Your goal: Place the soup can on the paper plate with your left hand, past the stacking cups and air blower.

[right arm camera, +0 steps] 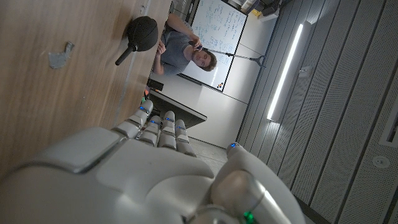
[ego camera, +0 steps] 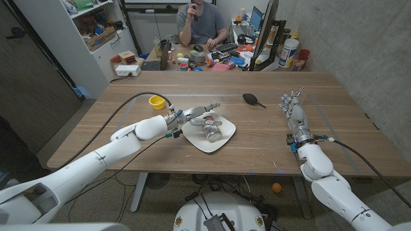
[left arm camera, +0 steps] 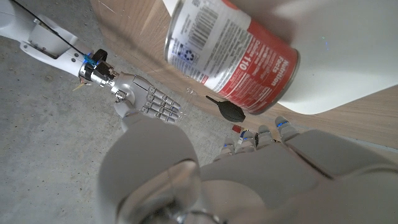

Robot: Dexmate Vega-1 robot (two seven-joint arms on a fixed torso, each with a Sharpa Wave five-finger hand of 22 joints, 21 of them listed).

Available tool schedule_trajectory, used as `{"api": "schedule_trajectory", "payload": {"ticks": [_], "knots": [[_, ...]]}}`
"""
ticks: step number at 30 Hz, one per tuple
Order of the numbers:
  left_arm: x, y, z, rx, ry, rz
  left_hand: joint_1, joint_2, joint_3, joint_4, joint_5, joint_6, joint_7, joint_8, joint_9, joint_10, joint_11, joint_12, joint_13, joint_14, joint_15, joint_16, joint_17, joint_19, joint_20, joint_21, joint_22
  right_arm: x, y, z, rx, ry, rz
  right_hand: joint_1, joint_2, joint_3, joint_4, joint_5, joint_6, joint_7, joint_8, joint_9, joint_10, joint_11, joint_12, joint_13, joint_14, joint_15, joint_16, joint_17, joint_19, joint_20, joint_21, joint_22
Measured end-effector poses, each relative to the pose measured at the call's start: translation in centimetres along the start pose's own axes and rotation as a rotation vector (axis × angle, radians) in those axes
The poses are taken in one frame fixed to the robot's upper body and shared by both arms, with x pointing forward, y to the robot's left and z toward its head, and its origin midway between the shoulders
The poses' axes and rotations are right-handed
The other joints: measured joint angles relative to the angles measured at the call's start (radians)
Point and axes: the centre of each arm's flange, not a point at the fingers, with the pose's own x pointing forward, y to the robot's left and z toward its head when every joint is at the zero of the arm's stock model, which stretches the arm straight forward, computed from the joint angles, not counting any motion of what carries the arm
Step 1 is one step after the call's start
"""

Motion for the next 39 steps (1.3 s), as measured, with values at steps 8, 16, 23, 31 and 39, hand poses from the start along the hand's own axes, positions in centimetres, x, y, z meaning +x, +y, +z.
{"api": "schedule_trajectory", "payload": {"ticks": [8, 16, 23, 31, 39], "knots": [[0.2, 0.7, 0.4, 0.000, -0.020, 0.029, -0.005, -0.002, 0.000, 0.000, -0.004, 0.000, 0.000, 0.000, 0.007, 0.000, 0.000, 0.016, 0.005, 0.000, 0.000, 0.000, 0.000, 0.000, 0.000, 0.008, 0.000, 0.4, 0.0, 0.0, -0.001, 0.002, 0.002, 0.000, 0.000, 0.000, 0.000, 0.000, 0.000, 0.000, 0.000, 0.000, 0.000, 0.000, 0.000, 0.000, 0.000, 0.000, 0.000, 0.000, 0.000, 0.000, 0.000, 0.000], [0.3, 1.5, 0.8, 0.001, -0.032, 0.062, -0.007, -0.001, 0.000, 0.000, -0.012, 0.000, 0.000, 0.000, 0.007, 0.000, 0.000, 0.016, 0.005, 0.000, 0.000, 0.000, 0.000, 0.000, 0.000, 0.008, 0.000, 0.7, -0.1, -0.1, -0.001, 0.002, 0.004, 0.000, 0.000, 0.000, 0.000, 0.000, 0.000, 0.000, 0.000, 0.000, 0.000, 0.000, 0.000, 0.000, 0.000, 0.000, 0.000, 0.000, 0.000, 0.000, 0.000, 0.000], [0.3, 2.5, 1.4, 0.005, -0.046, 0.101, -0.009, 0.001, 0.000, 0.000, -0.019, 0.000, 0.000, 0.012, 0.007, 0.000, 0.000, 0.027, 0.005, 0.000, 0.000, 0.004, 0.000, 0.000, 0.000, 0.008, 0.000, 0.9, -0.2, -0.1, -0.003, 0.001, 0.006, 0.000, 0.000, 0.000, 0.000, 0.000, 0.000, 0.000, 0.000, 0.000, 0.000, 0.000, 0.000, 0.000, 0.000, 0.000, 0.000, 0.000, 0.000, 0.000, -0.004, 0.000], [0.4, 3.3, 2.0, 0.005, -0.060, 0.142, -0.009, 0.001, 0.004, -0.004, -0.019, 0.000, 0.000, 0.024, 0.007, 0.000, 0.000, 0.039, 0.005, 0.000, 0.000, 0.008, 0.000, 0.000, 0.000, 0.008, 0.000, 1.1, -0.3, 0.0, -0.003, -0.004, 0.007, 0.000, 0.000, 0.000, 0.000, 0.000, 0.000, 0.000, 0.000, 0.000, 0.000, 0.000, 0.000, 0.000, 0.000, 0.000, 0.000, 0.000, 0.000, 0.000, -0.004, 0.000], [0.4, 4.1, 2.7, 0.006, -0.079, 0.175, -0.009, 0.001, 0.004, -0.004, -0.019, 0.000, 0.000, 0.035, 0.007, 0.000, 0.000, 0.046, 0.005, 0.000, 0.000, 0.014, 0.000, 0.000, 0.000, 0.013, 0.000, 1.2, -0.4, 0.1, -0.003, -0.008, 0.008, 0.000, 0.000, 0.000, 0.000, 0.000, 0.000, 0.000, 0.000, 0.000, 0.000, 0.000, 0.000, 0.000, 0.000, 0.000, 0.000, 0.000, 0.000, 0.000, -0.004, 0.000]]}}
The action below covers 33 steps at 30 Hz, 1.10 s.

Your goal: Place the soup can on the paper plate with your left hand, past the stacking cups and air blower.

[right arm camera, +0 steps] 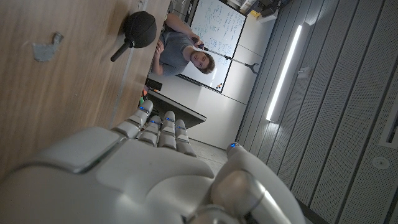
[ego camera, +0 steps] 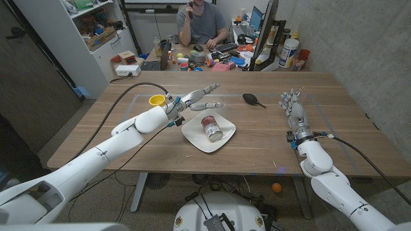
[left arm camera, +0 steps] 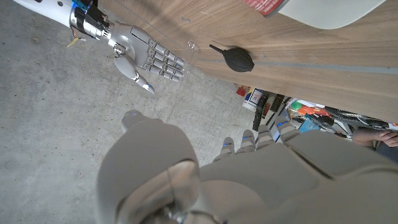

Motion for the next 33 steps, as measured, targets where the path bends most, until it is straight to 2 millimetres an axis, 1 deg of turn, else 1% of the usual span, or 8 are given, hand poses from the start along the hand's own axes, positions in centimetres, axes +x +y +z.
{"api": "schedule_trajectory", "payload": {"ticks": [5, 10, 12, 15, 16, 17, 30, 33], "knots": [[0.0, 0.6, 0.4, 0.000, -0.014, 0.024, 0.004, 0.004, 0.000, 0.000, -0.007, 0.000, 0.000, 0.008, 0.000, 0.000, 0.000, 0.007, 0.000, 0.000, 0.000, 0.004, 0.000, 0.000, 0.000, 0.002, 0.000, 0.0, 0.0, 0.0, -0.001, -0.002, 0.000, 0.000, 0.000, 0.000, 0.000, 0.000, 0.000, 0.000, 0.000, 0.000, 0.000, 0.000, 0.000, 0.000, 0.000, 0.000, 0.000, 0.000, 0.000, 0.000, 0.000, 0.000], [0.0, 1.0, 0.7, -0.001, -0.024, 0.039, 0.004, 0.004, 0.000, 0.000, -0.008, 0.000, 0.000, 0.008, 0.000, 0.000, 0.000, 0.009, 0.000, 0.000, 0.000, 0.008, 0.000, 0.000, 0.000, 0.006, 0.000, 0.0, 0.0, 0.1, -0.002, -0.003, -0.001, 0.000, 0.000, 0.000, 0.000, 0.000, 0.000, 0.000, 0.000, 0.000, 0.000, 0.000, 0.000, 0.000, 0.000, 0.000, 0.000, 0.000, 0.000, 0.000, -0.004, 0.000], [0.0, 1.3, 0.8, -0.001, -0.030, 0.048, 0.008, 0.008, 0.003, -0.003, -0.008, 0.000, 0.000, 0.015, 0.000, 0.000, 0.000, 0.015, 0.000, 0.000, 0.000, 0.008, 0.000, 0.000, 0.000, 0.006, 0.000, 0.0, 0.0, 0.1, -0.003, -0.004, -0.002, 0.000, 0.000, 0.000, 0.000, 0.000, 0.000, 0.000, 0.000, 0.000, 0.000, 0.000, 0.000, 0.000, 0.000, 0.000, 0.000, 0.000, 0.000, 0.000, -0.004, 0.000], [0.0, 1.5, 1.0, -0.001, -0.035, 0.054, 0.008, 0.008, 0.004, -0.004, -0.008, 0.000, 0.000, 0.015, 0.000, 0.000, 0.000, 0.015, 0.000, 0.000, 0.000, 0.008, 0.000, 0.000, 0.000, 0.006, 0.005, 0.0, 0.0, 0.1, -0.004, -0.005, -0.003, 0.000, 0.000, 0.000, 0.000, 0.000, 0.000, 0.000, 0.000, 0.000, 0.000, 0.000, 0.000, 0.000, 0.000, 0.000, 0.000, 0.000, 0.000, 0.000, -0.004, 0.000], [0.0, 1.5, 1.0, -0.001, -0.035, 0.054, 0.008, 0.008, 0.004, -0.004, -0.008, 0.000, 0.000, 0.020, 0.000, 0.000, 0.000, 0.018, 0.000, 0.000, 0.000, 0.008, 0.000, 0.000, 0.000, 0.006, 0.005, 0.0, 0.0, 0.1, -0.004, -0.005, -0.003, 0.000, 0.000, 0.000, 0.000, 0.000, 0.000, 0.000, 0.000, 0.000, 0.000, 0.000, 0.000, 0.000, 0.000, 0.000, 0.000, 0.000, 0.000, 0.000, -0.004, 0.000], [0.0, 1.7, 1.1, -0.003, -0.040, 0.061, 0.008, 0.008, 0.004, -0.004, -0.014, 0.000, 0.000, 0.023, 0.000, 0.000, 0.000, 0.022, 0.000, 0.000, 0.000, 0.008, 0.000, 0.000, 0.000, 0.011, 0.005, 0.0, 0.0, 0.1, -0.004, -0.005, -0.004, 0.000, 0.000, 0.000, 0.000, 0.000, 0.004, 0.004, 0.000, 0.000, 0.000, 0.000, 0.000, 0.000, 0.000, 0.000, 0.000, 0.000, 0.000, 0.000, -0.004, 0.000], [-0.1, 2.8, 2.0, -0.010, -0.072, 0.100, 0.016, 0.016, 0.004, -0.004, -0.015, 0.000, 0.000, 0.023, -0.003, 0.000, 0.000, 0.027, -0.002, 0.000, 0.000, 0.008, 0.000, 0.000, 0.000, 0.013, 0.005, -0.2, 0.3, 0.2, -0.009, -0.012, -0.013, 0.000, 0.000, 0.000, 0.000, 0.000, 0.005, 0.005, 0.000, 0.000, 0.000, 0.000, 0.000, 0.000, 0.000, 0.000, 0.000, 0.000, 0.000, 0.000, -0.004, 0.000], [-0.1, 3.1, 2.0, -0.010, -0.076, 0.108, 0.020, 0.020, 0.004, -0.004, -0.022, 0.000, 0.000, 0.026, -0.003, 0.000, 0.000, 0.027, -0.003, 0.000, 0.000, 0.008, -0.002, 0.000, 0.000, 0.021, 0.005, -0.3, 0.4, 0.2, -0.012, -0.014, -0.017, 0.000, 0.000, 0.000, 0.000, 0.000, 0.005, 0.005, 0.000, 0.000, 0.000, 0.000, 0.000, 0.000, 0.000, 0.000, 0.000, 0.000, 0.000, 0.000, -0.004, 0.000]]}}
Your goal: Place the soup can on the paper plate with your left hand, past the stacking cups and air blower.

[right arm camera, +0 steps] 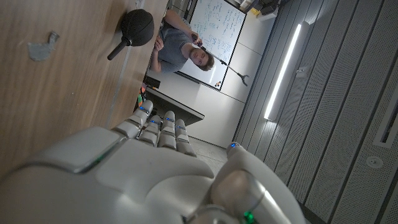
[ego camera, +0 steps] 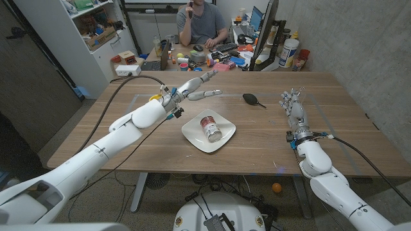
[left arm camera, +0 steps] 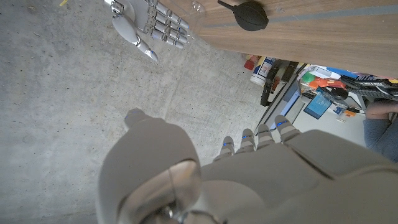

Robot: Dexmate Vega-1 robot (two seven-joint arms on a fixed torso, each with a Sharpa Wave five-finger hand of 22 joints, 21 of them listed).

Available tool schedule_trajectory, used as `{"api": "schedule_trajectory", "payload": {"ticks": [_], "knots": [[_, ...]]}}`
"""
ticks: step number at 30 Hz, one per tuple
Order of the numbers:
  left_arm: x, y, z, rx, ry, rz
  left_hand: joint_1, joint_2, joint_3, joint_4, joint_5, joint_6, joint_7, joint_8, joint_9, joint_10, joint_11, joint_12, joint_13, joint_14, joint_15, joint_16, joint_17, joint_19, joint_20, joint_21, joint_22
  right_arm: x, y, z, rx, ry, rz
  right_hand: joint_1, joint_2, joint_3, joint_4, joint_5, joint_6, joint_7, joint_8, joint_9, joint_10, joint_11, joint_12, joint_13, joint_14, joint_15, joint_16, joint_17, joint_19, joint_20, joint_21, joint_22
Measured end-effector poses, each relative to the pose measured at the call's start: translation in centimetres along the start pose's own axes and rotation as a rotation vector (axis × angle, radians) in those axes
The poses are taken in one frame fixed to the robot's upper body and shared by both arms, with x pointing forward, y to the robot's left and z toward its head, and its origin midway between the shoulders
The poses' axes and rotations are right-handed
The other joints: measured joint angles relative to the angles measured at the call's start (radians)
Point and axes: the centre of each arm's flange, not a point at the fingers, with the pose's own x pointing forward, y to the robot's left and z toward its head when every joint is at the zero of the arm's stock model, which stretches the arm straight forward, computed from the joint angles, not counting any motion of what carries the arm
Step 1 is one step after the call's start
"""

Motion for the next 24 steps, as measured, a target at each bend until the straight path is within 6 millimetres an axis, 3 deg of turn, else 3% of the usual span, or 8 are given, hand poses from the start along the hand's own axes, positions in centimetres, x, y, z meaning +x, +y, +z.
{"api": "schedule_trajectory", "payload": {"ticks": [8, 12, 16, 17, 24], "knots": [[-0.1, 0.9, 0.2, -0.002, -0.016, 0.018, 0.000, 0.000, 0.003, -0.003, 0.000, 0.000, 0.000, 0.005, 0.000, 0.000, 0.000, 0.000, 0.000, 0.000, 0.000, 0.000, -0.001, 0.000, 0.000, 0.001, 0.000, -0.5, 0.5, 0.2, -0.016, -0.009, -0.017, 0.000, 0.000, 0.000, 0.000, 0.000, 0.000, 0.000, 0.000, 0.000, 0.000, 0.000, 0.000, 0.000, 0.000, 0.000, 0.000, 0.000, 0.000, 0.000, 0.000, 0.000], [-0.3, 1.5, 0.6, -0.008, -0.043, 0.030, 0.000, 0.000, 0.004, -0.004, 0.000, 0.000, 0.000, 0.005, 0.000, 0.000, 0.000, 0.000, 0.000, 0.000, 0.000, 0.000, -0.001, 0.000, 0.000, 0.001, 0.000, -2.1, 1.8, 0.0, -0.003, -0.004, -0.019, 0.000, 0.000, 0.000, 0.000, 0.000, 0.000, 0.000, 0.000, 0.000, 0.000, 0.000, 0.000, 0.000, 0.000, 0.000, 0.000, 0.000, 0.000, 0.000, 0.000, 0.000], [-0.7, 1.8, 0.5, -0.002, -0.039, 0.035, 0.005, 0.005, 0.004, -0.004, -0.004, 0.000, 0.000, 0.005, 0.000, 0.000, 0.000, 0.000, 0.000, 0.000, 0.000, 0.000, -0.001, 0.000, 0.000, 0.001, 0.000, -2.4, 1.8, 0.2, -0.018, -0.020, -0.032, 0.000, 0.000, 0.000, 0.000, 0.000, 0.000, 0.000, 0.000, 0.000, 0.004, 0.004, 0.000, 0.000, 0.004, 0.004, 0.000, 0.000, 0.000, 0.000, 0.000, 0.000], [-0.8, 2.0, 0.7, -0.002, -0.051, 0.038, 0.005, 0.005, 0.004, -0.004, -0.007, 0.000, 0.000, 0.005, 0.000, 0.000, 0.000, 0.000, 0.000, 0.000, 0.000, 0.000, -0.001, 0.000, 0.000, 0.001, 0.000, -3.3, 2.4, -0.2, -0.005, -0.010, -0.036, 0.000, 0.000, 0.000, 0.000, 0.000, 0.000, 0.000, 0.000, 0.000, 0.004, 0.004, 0.000, 0.000, 0.004, 0.004, 0.000, 0.000, 0.000, 0.000, 0.000, 0.000], [-1.1, 2.5, 1.1, 0.003, -0.071, 0.048, 0.005, 0.005, 0.004, -0.004, -0.008, 0.000, 0.000, 0.004, 0.000, 0.000, 0.000, 0.000, 0.000, 0.000, 0.000, 0.000, -0.001, 0.000, 0.000, 0.001, 0.000, -4.3, 2.9, -0.5, 0.002, -0.024, -0.050, 0.000, 0.000, 0.000, 0.000, 0.000, 0.000, 0.000, 0.000, 0.000, 0.004, 0.004, 0.000, 0.000, 0.004, 0.004, 0.000, 0.000, 0.001, -0.001, -0.004, 0.000]]}}
